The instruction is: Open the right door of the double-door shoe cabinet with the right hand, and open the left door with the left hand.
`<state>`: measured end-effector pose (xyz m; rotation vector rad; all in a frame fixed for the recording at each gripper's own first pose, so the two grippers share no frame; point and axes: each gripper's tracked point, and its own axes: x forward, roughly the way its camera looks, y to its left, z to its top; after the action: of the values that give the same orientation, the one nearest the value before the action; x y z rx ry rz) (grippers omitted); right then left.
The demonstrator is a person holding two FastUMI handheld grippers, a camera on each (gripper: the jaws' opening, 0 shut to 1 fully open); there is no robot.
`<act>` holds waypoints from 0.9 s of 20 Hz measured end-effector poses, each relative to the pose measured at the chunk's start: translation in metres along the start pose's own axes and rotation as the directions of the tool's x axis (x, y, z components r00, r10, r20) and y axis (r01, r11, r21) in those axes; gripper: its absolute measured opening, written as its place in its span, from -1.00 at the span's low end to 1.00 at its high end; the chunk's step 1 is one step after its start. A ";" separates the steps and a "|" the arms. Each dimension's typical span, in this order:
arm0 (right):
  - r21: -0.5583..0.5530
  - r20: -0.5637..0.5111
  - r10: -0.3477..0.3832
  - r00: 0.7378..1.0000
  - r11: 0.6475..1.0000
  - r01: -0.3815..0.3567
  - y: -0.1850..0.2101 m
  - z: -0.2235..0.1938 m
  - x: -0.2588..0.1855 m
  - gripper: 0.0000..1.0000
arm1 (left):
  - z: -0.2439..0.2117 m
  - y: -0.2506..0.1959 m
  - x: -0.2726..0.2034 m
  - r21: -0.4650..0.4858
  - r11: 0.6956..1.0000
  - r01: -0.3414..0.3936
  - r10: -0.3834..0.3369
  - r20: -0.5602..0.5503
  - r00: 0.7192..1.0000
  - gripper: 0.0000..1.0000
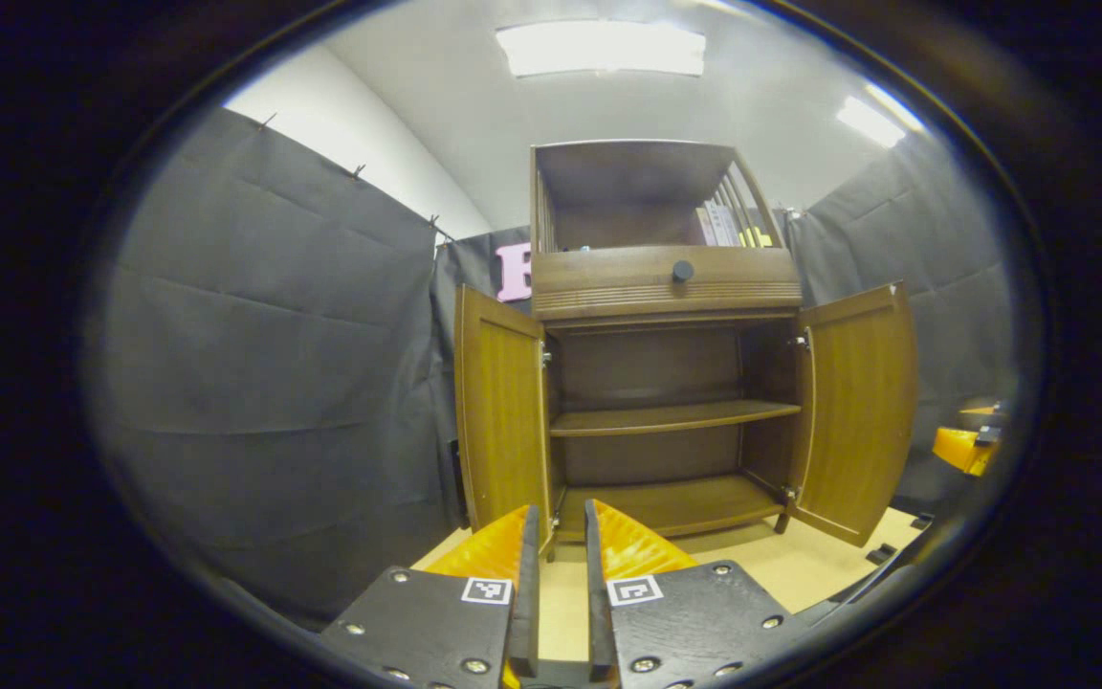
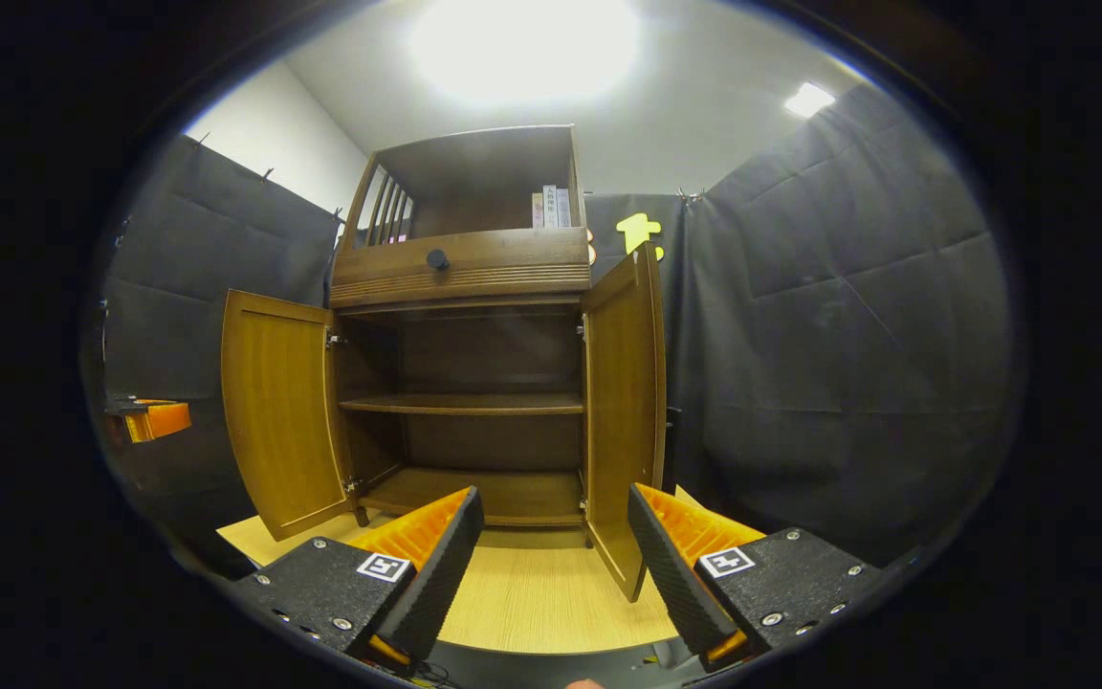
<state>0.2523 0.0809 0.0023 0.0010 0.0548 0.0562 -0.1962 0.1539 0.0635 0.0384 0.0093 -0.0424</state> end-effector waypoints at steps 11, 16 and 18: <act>0.001 0.005 0.029 1.000 1.000 -0.029 0.005 0.001 -0.003 0.87 | -0.008 -0.007 -0.021 -0.007 1.000 -0.001 0.001 -0.017 1.000 0.62; 0.001 0.014 0.027 1.000 1.000 -0.027 0.006 0.003 -0.002 0.87 | -0.008 0.003 -0.020 -0.011 1.000 -0.029 0.028 -0.010 1.000 0.82; 0.002 0.021 0.025 0.999 1.000 -0.025 0.006 0.004 -0.001 0.87 | -0.010 0.008 -0.021 -0.015 0.999 -0.044 0.044 -0.009 0.999 0.82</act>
<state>0.2513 0.0867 0.0062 0.0042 0.0334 0.0810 -0.2173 0.1633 0.0545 0.0234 0.0178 0.0020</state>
